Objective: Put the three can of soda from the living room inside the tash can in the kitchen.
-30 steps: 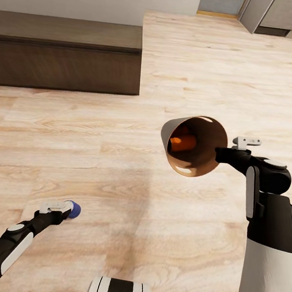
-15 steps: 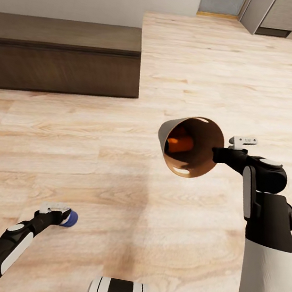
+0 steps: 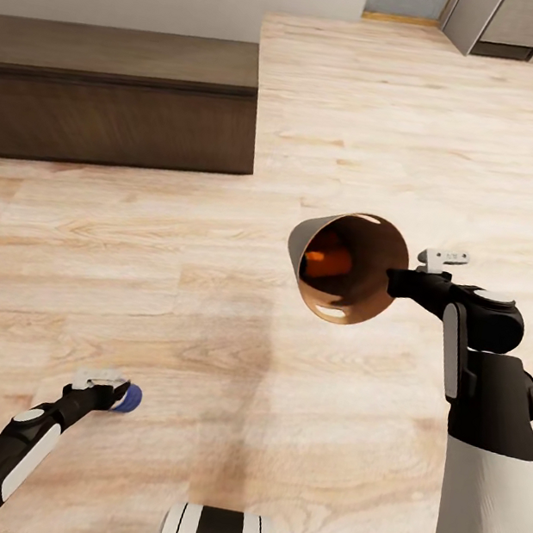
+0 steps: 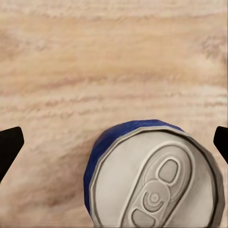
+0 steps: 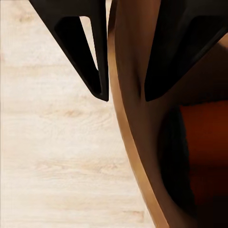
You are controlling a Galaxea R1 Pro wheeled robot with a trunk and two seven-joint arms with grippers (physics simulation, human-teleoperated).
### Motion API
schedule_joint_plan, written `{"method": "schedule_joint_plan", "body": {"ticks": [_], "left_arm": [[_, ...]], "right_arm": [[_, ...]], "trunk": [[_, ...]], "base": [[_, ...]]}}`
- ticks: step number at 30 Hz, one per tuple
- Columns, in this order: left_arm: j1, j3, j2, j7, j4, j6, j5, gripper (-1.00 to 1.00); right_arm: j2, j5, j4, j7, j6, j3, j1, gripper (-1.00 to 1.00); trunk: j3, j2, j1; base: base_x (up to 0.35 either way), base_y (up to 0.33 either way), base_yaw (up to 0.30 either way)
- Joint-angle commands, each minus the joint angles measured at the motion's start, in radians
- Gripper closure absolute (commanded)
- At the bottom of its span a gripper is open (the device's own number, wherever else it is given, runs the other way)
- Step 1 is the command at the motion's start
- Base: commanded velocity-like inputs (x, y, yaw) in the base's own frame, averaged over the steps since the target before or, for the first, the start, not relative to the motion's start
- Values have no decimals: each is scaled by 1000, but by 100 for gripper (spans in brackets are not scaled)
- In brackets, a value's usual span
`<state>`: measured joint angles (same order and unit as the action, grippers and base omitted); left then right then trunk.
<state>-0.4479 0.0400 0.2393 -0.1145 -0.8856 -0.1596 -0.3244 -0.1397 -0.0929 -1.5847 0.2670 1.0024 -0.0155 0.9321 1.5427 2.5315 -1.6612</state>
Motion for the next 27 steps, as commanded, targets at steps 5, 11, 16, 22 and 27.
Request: {"method": "schedule_joint_plan", "body": {"ticks": [5,11,16,22,27], "left_arm": [[0,0,0,0,0,0,1,-100],[0,0,0,0,0,0,1,-100],[0,0,0,0,0,0,1,-100],[0,0,0,1,0,0,1,-100],[0,0,0,1,0,0,1,-100]], "right_arm": [[0,13,-1,0,1,0,0,100],[0,13,-1,0,0,0,-3,100],[0,12,-1,0,-1,-1,-4,100],[0,12,-1,0,-1,0,-4,100],[0,12,-1,0,-1,1,-5,100]], "trunk": [[19,1,-2],[43,3,-5],[50,3,-6],[50,3,-6],[50,3,-6]], "base": [[0,0,0],[0,0,0],[0,0,0],[0,0,0],[0,0,0]]}}
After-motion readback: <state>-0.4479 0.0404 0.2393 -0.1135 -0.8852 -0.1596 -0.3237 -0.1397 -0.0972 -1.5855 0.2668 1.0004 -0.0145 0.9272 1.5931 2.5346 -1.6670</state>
